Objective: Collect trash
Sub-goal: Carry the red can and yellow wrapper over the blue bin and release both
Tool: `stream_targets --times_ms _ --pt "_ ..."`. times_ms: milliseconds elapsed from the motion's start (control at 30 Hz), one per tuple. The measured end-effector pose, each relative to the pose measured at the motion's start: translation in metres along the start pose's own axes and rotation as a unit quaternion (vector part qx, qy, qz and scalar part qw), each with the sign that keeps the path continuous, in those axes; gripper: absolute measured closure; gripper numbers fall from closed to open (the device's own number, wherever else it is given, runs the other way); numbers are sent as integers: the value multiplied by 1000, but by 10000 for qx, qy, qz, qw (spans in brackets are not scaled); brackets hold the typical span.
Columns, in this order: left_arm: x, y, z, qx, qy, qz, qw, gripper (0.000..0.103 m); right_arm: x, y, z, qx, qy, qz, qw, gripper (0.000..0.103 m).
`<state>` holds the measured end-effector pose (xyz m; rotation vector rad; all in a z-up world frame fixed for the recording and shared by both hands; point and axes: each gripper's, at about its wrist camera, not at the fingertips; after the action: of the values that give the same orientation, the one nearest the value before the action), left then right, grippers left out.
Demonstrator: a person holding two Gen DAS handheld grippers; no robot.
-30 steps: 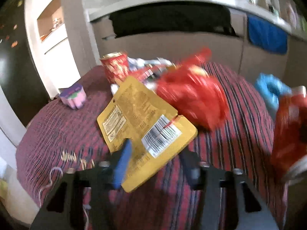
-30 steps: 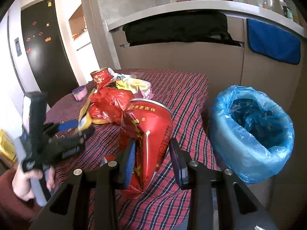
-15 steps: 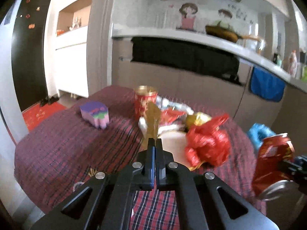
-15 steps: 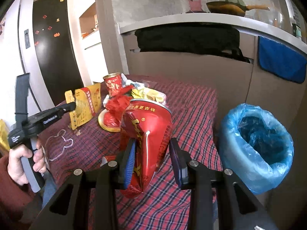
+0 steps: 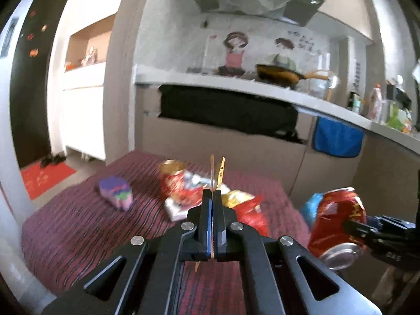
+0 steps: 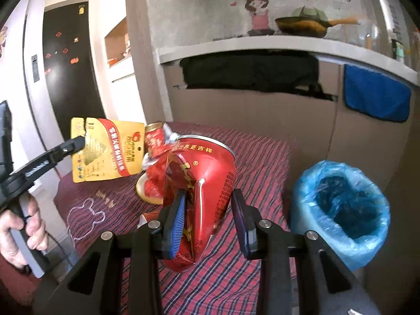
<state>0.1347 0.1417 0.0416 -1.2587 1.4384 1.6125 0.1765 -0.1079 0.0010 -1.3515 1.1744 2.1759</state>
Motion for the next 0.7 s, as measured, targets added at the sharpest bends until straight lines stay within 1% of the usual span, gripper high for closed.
stream_targets --times_ms 100,167,200,300,400,433,467,500,533,567,700 --pt "-14 8 -25 252 -145 -175 9994 103 -7 14 -10 140 -83 -174 9997 72" --pt "-24 10 -48 511 -222 -222 9982 103 -12 25 -19 265 -101 -299 9992 72" --pt "-26 10 -56 584 -241 -231 9977 103 -15 32 -25 349 -112 -372 9986 72" --pt "-34 7 -94 964 -317 -218 9946 103 -20 50 -46 624 -150 -539 9965 72" --pt "-37 -1 -144 1388 -492 -161 9890 103 -22 68 -69 918 -211 -667 9933 72" --pt "-37 -3 -155 1475 -538 -136 9875 103 -21 75 -79 1061 -240 -698 9916 72" --pt "-34 -11 -177 1661 -642 -46 9840 103 -20 80 -88 1176 -268 -715 9901 72" --pt "-32 -14 -189 1747 -689 3 9822 103 -19 85 -99 1301 -311 -725 9884 72" --pt "-27 -24 -209 1905 -783 122 9785 103 -17 89 -111 1431 -365 -716 9864 72" --pt "-23 -32 -222 2000 -833 211 9760 103 -14 92 -124 1546 -434 -689 9846 72" --pt "-4 -75 -274 2227 -1011 656 9674 103 -6 93 -167 1837 -697 -552 9790 72"
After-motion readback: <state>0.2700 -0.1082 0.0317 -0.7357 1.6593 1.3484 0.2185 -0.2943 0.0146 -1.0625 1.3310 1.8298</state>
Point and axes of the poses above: each gripper's, at about its wrist camera, not at the fingertips, and y roughly against the way its jaws point, z to its left, x to its underside, and after that the axes turned 14 degrees about -x, right-handed
